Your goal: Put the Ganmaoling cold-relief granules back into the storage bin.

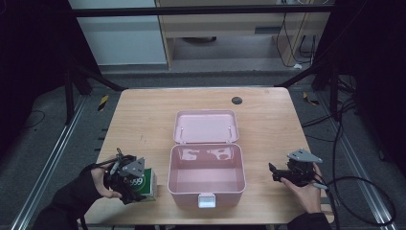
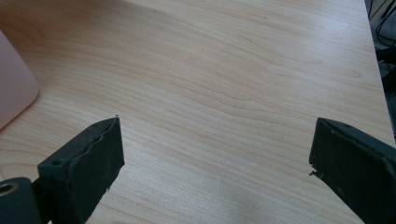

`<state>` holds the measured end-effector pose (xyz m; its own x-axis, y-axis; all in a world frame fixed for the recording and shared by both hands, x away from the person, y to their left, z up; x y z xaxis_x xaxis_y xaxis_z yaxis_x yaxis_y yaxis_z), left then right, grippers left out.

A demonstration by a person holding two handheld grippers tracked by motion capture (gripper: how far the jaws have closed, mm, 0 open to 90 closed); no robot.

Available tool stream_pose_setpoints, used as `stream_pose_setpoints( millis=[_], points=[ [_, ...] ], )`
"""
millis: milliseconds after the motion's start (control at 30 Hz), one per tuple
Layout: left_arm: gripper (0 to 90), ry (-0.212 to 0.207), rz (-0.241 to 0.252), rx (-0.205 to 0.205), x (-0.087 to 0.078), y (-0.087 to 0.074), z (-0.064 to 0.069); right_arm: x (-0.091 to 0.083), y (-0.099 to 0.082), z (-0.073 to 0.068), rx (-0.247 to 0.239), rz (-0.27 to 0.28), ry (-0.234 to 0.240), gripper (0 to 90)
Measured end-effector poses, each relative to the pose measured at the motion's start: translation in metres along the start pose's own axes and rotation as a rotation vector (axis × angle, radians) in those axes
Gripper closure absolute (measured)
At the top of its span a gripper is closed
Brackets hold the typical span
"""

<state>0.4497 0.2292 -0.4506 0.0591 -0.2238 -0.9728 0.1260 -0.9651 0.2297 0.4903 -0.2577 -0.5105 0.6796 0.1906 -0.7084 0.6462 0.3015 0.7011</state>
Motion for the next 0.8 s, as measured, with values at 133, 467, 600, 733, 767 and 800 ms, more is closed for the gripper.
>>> stream_pose_setpoints(
  millis=[133,467,600,733,767,800],
  points=[
    [13.9,0.002,0.007,-0.003,-0.01,0.003,-0.002,0.001,0.0,0.0,-0.006,0.0,-0.001,3.4],
    [14.0,0.035,0.032,0.006,-0.041,0.019,-0.009,0.001,-0.001,0.0,-0.004,0.0,0.003,3.5],
    [14.0,0.042,0.051,0.014,-0.051,0.026,-0.011,0.001,-0.001,0.0,-0.002,-0.001,0.004,3.5],
    [14.1,0.049,0.059,0.015,-0.06,0.032,-0.013,0.001,-0.001,-0.001,-0.003,0.0,0.006,3.5],
    [14.1,0.051,0.059,0.015,-0.062,0.033,-0.014,0.001,-0.001,-0.001,-0.002,-0.001,0.007,3.5],
    [14.1,0.052,0.061,0.014,-0.064,0.034,-0.015,0.001,-0.001,-0.001,-0.004,0.0,0.006,3.5]
  ],
)
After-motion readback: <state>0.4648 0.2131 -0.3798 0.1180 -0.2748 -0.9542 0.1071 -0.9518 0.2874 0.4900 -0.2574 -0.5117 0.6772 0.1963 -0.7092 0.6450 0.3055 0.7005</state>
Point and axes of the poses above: each handheld gripper's, and its own axes: x roughly forward along the jaws, y roughly out of its top, z roughly to its right, the point moved 6 cm from there along x, roughly forward along the jaws, and after that the axes turned 10 degrees about -z, right-handed, at the moved point
